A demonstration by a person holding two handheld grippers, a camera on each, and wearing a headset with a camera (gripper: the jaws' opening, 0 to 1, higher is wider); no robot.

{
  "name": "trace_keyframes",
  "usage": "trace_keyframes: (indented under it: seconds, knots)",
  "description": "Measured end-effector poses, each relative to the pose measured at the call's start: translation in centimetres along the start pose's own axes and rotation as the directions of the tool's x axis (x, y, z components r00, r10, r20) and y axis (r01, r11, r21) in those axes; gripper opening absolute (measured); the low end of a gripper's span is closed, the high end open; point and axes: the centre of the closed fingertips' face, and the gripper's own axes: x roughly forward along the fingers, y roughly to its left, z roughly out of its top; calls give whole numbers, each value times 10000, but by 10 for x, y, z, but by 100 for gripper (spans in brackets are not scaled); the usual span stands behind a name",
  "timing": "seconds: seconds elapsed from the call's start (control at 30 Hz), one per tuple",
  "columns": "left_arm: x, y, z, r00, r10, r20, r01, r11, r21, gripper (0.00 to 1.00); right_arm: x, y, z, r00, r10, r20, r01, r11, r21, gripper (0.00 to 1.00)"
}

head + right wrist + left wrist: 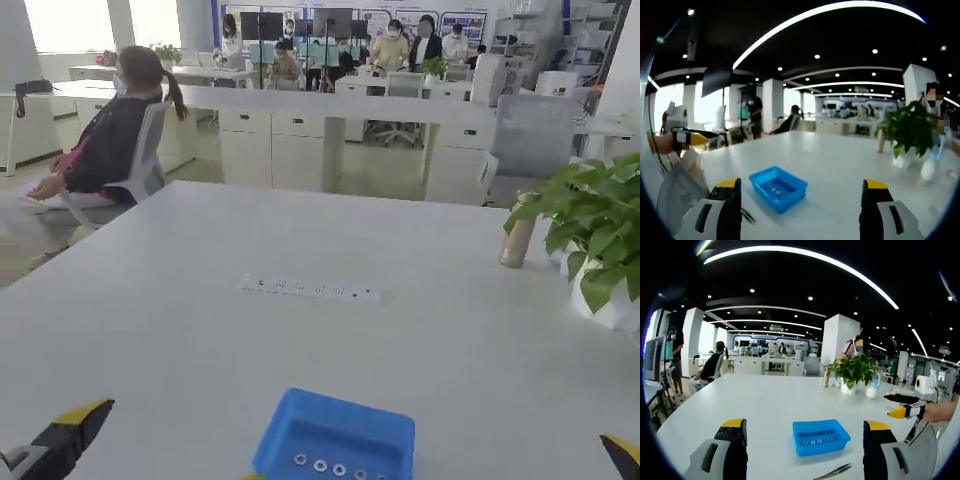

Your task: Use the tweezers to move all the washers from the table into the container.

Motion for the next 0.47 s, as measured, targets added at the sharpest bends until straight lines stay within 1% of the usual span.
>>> trace_keyframes:
  seconds: [0.07,0.13,0.2,0.27,0.33,0.37,0.47]
  knots:
    - [1,0,1,10000,-61,22,61,10000,54,99,0,-3,-5,9995,-214,-235,212,9997,-83,99]
    - [1,1,2,10000,-94,10,94,9999,66,99,0,-5,-6,9987,-393,-336,388,9991,-162,99]
    - [2,3,4,9999,-105,56,105,9999,28,99,-1,-8,-6,9983,-519,-275,516,9986,-114,99]
    - [3,4,4,9997,-213,81,214,9997,-101,99,-2,-10,-4,9974,-688,-197,690,9976,111,99]
    - [5,5,3,9994,-356,12,356,9992,-184,99,-4,-13,-2,9956,-930,-135,932,9956,135,99]
    - [5,5,1,9988,-482,-93,481,9987,-186,99,-4,-15,-3,9946,-1030,-160,1032,9946,121,99]
    - [7,6,-3,9973,-707,-198,705,9975,-105,99,-8,-20,-4,9899,-1407,-159,1410,9899,144,99]
